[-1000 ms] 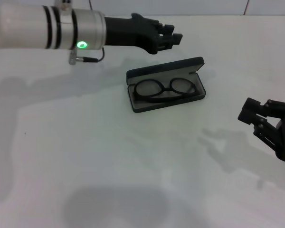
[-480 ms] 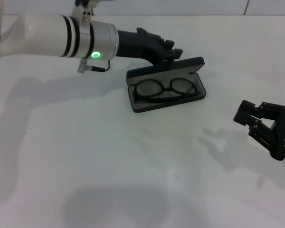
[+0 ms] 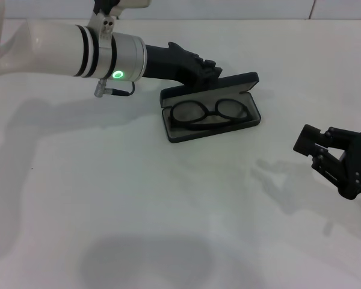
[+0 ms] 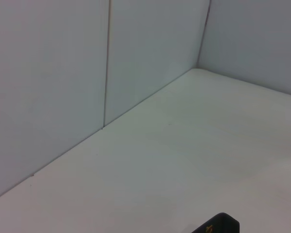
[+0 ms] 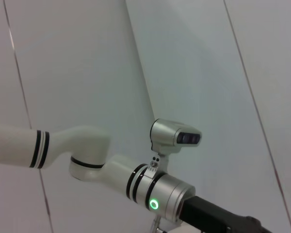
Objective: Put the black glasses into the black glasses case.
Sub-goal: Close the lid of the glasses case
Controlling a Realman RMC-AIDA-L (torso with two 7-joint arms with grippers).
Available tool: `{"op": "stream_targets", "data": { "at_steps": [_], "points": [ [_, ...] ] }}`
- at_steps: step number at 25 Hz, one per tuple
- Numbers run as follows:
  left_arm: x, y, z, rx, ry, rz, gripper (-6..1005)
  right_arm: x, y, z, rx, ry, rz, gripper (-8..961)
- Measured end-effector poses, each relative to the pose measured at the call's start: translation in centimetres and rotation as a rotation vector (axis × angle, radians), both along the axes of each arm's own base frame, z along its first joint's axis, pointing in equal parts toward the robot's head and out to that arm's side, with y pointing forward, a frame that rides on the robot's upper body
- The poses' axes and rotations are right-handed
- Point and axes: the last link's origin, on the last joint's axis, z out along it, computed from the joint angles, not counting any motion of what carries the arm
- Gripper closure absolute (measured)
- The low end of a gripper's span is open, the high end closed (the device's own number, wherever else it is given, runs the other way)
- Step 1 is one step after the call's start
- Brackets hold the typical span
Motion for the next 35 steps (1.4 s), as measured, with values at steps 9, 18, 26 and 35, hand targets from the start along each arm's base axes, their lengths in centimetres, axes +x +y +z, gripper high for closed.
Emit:
{"op": "stream_targets", "data": {
  "at_steps": [9,18,26,35],
  "points": [
    [-0.1,-0.2,-0.4,-0.008,0.021,-0.008,832,-0.1,0.5,-0.1,0.003,0.003,-0.002,739],
    [-0.2,-0.1,-1.0,0.001,0.052,-0.004,832,-0.2,0.8,-0.5,0.000,0.008,-0.007,733],
    [-0.2,-0.4,-1.2,-0.019,0.056,-0.009,831,-0.2,0.9,-0.6,0.000,0.009,-0.006,726],
    [-0.8,-2.0,-2.3,-0.104,0.087,-0.034,831,-0.2,0.9,-0.6,0.001,0.009,-0.005,720]
  ]
}}
